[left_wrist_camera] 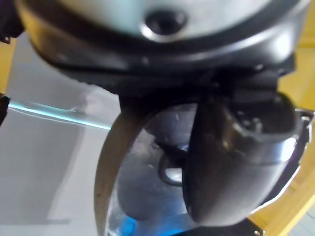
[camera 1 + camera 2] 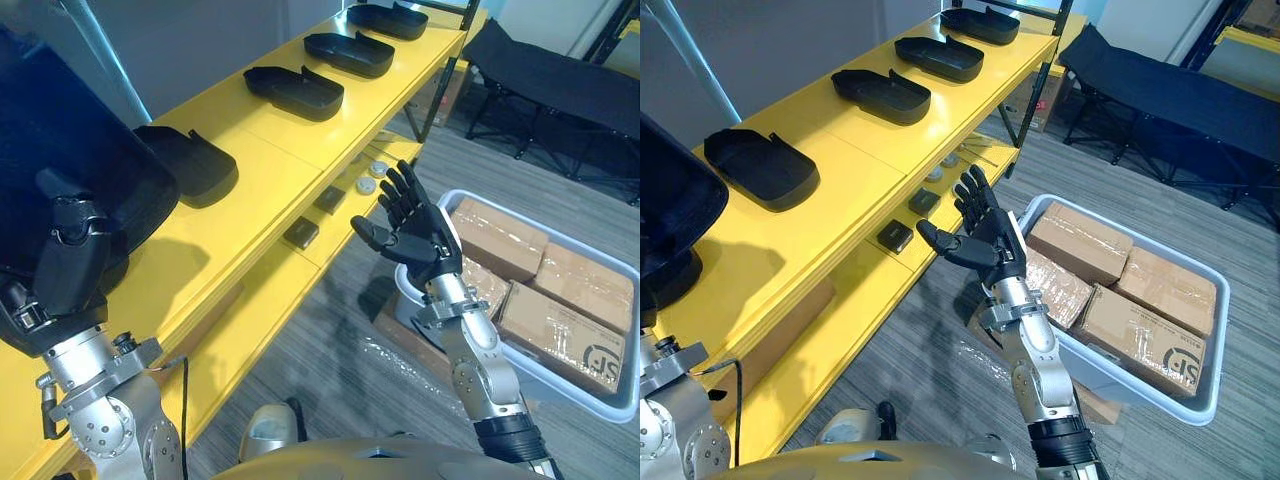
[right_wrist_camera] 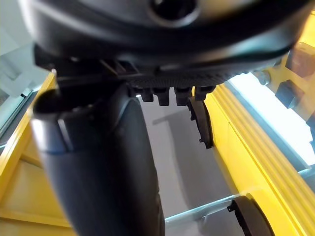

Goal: Walk over and take three plastic housings, then place them on the shelf

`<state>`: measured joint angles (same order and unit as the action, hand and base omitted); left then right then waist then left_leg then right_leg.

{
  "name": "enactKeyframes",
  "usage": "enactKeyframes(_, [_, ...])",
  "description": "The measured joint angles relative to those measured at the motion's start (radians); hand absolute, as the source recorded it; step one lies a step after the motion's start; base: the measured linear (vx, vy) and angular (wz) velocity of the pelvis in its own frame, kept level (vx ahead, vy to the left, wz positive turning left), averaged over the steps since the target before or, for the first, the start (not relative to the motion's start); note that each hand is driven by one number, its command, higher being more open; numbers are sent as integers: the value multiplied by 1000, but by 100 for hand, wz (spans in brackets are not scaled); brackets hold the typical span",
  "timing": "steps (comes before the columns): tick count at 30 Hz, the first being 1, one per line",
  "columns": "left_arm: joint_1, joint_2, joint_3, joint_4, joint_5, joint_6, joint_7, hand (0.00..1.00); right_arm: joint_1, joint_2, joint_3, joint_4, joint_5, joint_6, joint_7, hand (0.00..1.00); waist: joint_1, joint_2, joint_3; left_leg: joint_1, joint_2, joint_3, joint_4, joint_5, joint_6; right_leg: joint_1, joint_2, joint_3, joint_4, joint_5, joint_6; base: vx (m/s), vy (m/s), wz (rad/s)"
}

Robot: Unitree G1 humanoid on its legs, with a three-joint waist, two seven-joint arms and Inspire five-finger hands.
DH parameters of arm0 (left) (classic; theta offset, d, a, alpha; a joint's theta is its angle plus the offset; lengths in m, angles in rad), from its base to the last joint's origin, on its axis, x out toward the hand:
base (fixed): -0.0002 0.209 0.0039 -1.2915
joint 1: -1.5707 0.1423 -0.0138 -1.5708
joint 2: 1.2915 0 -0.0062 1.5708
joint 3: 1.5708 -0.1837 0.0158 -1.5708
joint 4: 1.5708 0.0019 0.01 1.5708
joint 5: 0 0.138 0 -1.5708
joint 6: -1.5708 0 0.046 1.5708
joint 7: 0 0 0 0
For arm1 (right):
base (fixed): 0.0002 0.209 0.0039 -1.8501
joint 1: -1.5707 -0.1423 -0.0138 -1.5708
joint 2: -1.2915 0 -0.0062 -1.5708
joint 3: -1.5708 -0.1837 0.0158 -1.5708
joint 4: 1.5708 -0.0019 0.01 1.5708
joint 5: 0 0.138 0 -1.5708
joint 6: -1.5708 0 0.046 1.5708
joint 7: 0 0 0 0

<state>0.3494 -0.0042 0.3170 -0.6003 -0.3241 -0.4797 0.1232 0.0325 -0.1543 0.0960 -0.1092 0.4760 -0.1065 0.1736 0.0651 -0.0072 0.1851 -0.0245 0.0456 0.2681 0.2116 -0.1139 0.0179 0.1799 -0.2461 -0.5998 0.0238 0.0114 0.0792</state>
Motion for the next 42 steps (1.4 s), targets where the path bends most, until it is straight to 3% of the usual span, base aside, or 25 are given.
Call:
enactKeyframes(4, [-83,75,-73,44,-23,0,-71,0,35,0,-69,-4,3,-1,15,100,-50,-4,-1,-4,-27,-100,-3,17,2,-41,21,274,117,-132,-30,34,6,70])
enactKeyframes(5, [-122,99,-111,72,-26,0,-95,0,59,0,-97,-5,3,-3,15,100,-73,-6,-2,-10,-45,-150,-4,26,2,-40,31,382,143,-168,-39,53,-1,120])
enactKeyframes(7, [-182,126,-172,124,-27,0,-125,0,94,0,-136,-5,2,-7,17,100,-95,-7,-2,-30,-69,-220,8,46,-6,-40,35,463,182,-207,-14,52,-31,120])
enactKeyframes(10, [-171,125,-200,139,-28,1,-125,0,98,0,-138,-5,2,-7,49,100,-88,9,5,-41,-38,-217,49,41,-14,-23,62,448,182,-201,2,-4,-114,25])
enactKeyframes(16, [-150,119,-215,141,-29,6,-121,0,121,-8,-157,-89,3,-10,89,100,-98,31,10,-43,-4,-206,45,60,-49,-13,95,425,181,-218,0,-77,-67,7])
enactKeyframes(19, [-150,119,-251,152,-27,9,-137,0,134,-8,-175,-92,3,-25,95,100,-122,51,7,-70,29,-79,52,59,-12,-5,91,357,185,-228,-4,-120,-21,63])
enactKeyframes(20, [-152,119,-265,166,-23,10,-139,0,134,-11,-174,-92,3,-43,95,100,-123,63,3,-77,75,30,62,59,-11,-6,91,330,188,-238,-9,-84,-23,57])
enactKeyframes(22, [-153,119,-271,174,-20,10,-139,0,133,-12,-171,-92,3,-62,94,100,-121,68,1,-83,80,55,64,62,-10,-19,88,324,202,-248,-6,-61,-10,40])
enactKeyframes(24, [-153,119,-264,176,-19,10,-126,0,116,-13,-158,-92,4,-95,92,100,-96,78,-6,-108,81,66,86,58,-10,-50,76,330,238,-266,-4,-27,57,8])
enactKeyframes(26, [-153,119,-255,178,-19,11,-116,0,94,-12,-131,-91,5,-119,87,100,-85,75,-4,-126,83,64,131,33,-4,-56,69,331,261,-280,4,79,76,3])
enactKeyframes(28, [-152,121,-216,178,-23,31,-135,0,57,-6,-109,-91,3,-145,52,100,-64,36,-10,-126,64,58,186,-30,-6,-23,44,323,269,-312,5,163,103,15])
enactKeyframes(30, [-153,127,-191,172,-25,30,-155,0,53,-4,-109,-91,3,-158,38,100,-62,7,-29,-126,40,50,178,-47,-4,-30,26,330,310,-312,25,184,72,29])
enactKeyframes(31, [-159,130,-180,172,-28,31,-160,0,48,-2,-110,-91,3,-162,34,100,-68,0,-33,-120,31,30,166,-45,0,-92,8,362,435,-296,57,207,78,43])
enactKeyframes(33, [-168,150,-183,171,-28,40,-157,0,48,9,-119,-91,0,-164,34,100,-75,-2,-33,-73,12,-12,91,-12,6,-195,-2,454,658,-236,171,254,55,59])
enactKeyframes(34, [-181,162,-192,174,-34,52,-150,0,48,14,-127,-90,-6,-169,38,100,-84,2,-31,-27,3,-46,37,-1,9,-200,-11,449,674,-274,113,222,-18,62])
enactKeyframes(35, [-191,162,-199,174,-38,53,-147,0,44,13,-128,-90,-12,-176,40,100,-89,7,-30,-9,3,-61,15,5,6,-202,-14,435,655,-293,79,213,-61,82])
enactKeyframes(36, [-223,162,-208,176,-64,53,-142,0,39,9,-135,-91,-41,-207,46,100,-103,20,-32,5,6,-107,-9,8,0,-218,-11,439,593,-324,15,192,-110,84])
enactKeyframes(37, [-262,161,-221,183,-73,53,-134,0,36,6,-147,-94,-49,-229,54,100,-113,23,-32,6,9,-146,-13,5,-4,-246,-9,470,574,-336,-6,213,-198,110])
enactKeyframes(39, [-326,162,-238,213,-74,50,-109,0,26,-14,-166,-106,-49,-242,66,100,-128,39,-24,28,38,-198,-19,5,-32,-302,17,570,547,-326,10,169,-250,95])
enactKeyframes(40, [-339,164,-245,227,-71,51,-94,0,28,-25,-174,-129,-48,-243,70,100,-130,39,-26,45,55,-227,-17,10,-81,-287,31,602,434,-257,17,205,-333,85])
enactKeyframes(41, [-341,188,-243,224,-68,52,-80,0,24,-28,-177,-168,-38,-243,76,100,-126,-9,-38,52,48,-254,-11,-4,-114,-278,19,597,300,-45,-3,223,-385,81])
enactKeyframes(42, [-338,194,-241,225,-67,50,-75,0,13,-38,-179,-183,-35,-244,83,100,-126,-22,-41,50,44,-271,-3,-15,-136,-268,11,578,301,-75,60,243,-455,60])
